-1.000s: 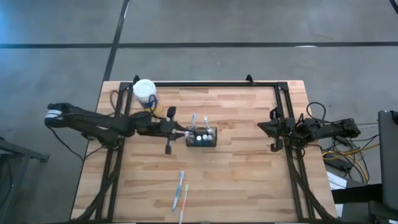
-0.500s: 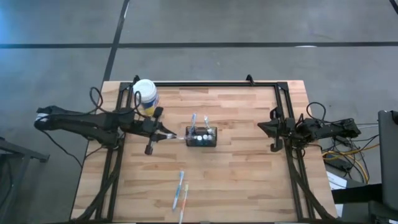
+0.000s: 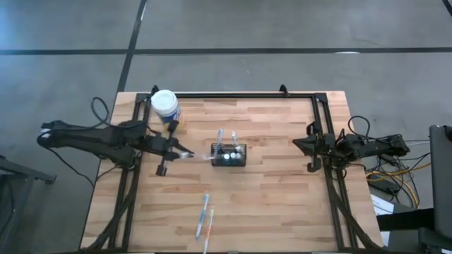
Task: Pick & Place toothbrushing station
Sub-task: Put the purple toothbrush into the wire organizer
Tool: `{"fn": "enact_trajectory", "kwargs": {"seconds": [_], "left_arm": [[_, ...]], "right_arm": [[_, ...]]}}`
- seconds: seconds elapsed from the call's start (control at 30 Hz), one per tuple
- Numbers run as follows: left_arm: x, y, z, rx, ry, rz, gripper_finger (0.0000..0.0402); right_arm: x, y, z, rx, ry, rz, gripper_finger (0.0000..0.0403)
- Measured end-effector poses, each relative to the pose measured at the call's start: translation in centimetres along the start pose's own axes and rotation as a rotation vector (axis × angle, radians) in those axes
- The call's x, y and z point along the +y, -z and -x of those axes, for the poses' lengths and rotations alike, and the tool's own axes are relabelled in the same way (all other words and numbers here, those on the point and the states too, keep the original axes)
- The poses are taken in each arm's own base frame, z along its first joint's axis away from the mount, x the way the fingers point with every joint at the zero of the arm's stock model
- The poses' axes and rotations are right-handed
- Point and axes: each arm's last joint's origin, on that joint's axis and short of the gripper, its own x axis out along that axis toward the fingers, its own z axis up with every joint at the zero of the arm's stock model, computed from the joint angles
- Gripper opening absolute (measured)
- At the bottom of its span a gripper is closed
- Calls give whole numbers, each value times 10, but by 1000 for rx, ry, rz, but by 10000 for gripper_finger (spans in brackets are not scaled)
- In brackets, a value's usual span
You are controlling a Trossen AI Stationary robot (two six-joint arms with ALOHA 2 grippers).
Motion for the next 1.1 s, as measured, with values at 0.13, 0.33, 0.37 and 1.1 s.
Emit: {"fn": "enact_trajectory", "kwargs": {"seconds": [0.13, 0.33, 0.37, 1.1], "left_arm": [[1, -9, 18, -48, -49, -14, 21], [-3, 16, 21, 55, -84, 41, 21], [-4, 23, 18, 51, -85, 50, 21], [3, 91, -31, 35, -148, 86, 21]], "right_arm": [[0, 0, 0, 0, 0, -2, 8], [0, 0, 0, 0, 0, 2, 8], [0, 0, 0, 0, 0, 2, 8], [0, 0, -1, 4, 9, 7, 8]]}}
